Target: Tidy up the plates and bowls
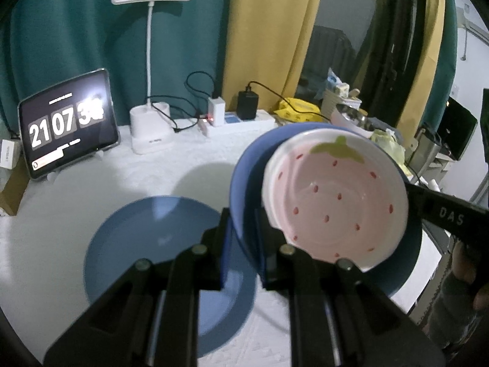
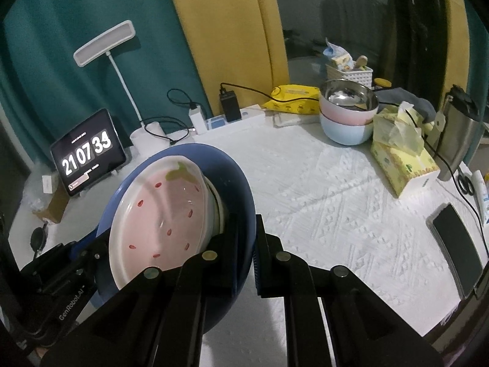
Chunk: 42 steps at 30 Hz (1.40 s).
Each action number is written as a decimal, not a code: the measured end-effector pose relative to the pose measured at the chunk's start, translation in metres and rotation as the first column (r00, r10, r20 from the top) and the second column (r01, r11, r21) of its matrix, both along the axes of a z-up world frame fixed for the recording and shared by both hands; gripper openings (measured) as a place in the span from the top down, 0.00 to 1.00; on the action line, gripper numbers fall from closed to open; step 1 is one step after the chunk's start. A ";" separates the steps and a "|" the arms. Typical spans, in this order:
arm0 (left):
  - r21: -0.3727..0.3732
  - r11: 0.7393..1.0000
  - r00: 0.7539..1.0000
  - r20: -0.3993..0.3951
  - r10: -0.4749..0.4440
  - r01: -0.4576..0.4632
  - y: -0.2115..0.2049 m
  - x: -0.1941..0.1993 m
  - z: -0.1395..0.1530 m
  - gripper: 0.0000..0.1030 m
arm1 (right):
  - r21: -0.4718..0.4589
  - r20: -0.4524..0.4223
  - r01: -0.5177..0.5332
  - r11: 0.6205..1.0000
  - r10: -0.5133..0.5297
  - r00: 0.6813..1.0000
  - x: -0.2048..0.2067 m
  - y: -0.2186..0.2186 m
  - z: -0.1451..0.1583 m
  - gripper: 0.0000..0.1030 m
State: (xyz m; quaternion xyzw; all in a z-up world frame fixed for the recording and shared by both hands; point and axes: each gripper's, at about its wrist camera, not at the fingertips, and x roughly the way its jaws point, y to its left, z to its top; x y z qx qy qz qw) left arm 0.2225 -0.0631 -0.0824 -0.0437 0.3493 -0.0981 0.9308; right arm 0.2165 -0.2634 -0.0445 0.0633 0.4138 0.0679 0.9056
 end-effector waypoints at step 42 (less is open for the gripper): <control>-0.018 0.981 0.980 -0.056 0.192 -0.194 0.124 0.005 -0.021 0.87 | -0.010 -0.050 -0.197 0.980 0.197 0.979 0.042 0.129 -0.021 0.89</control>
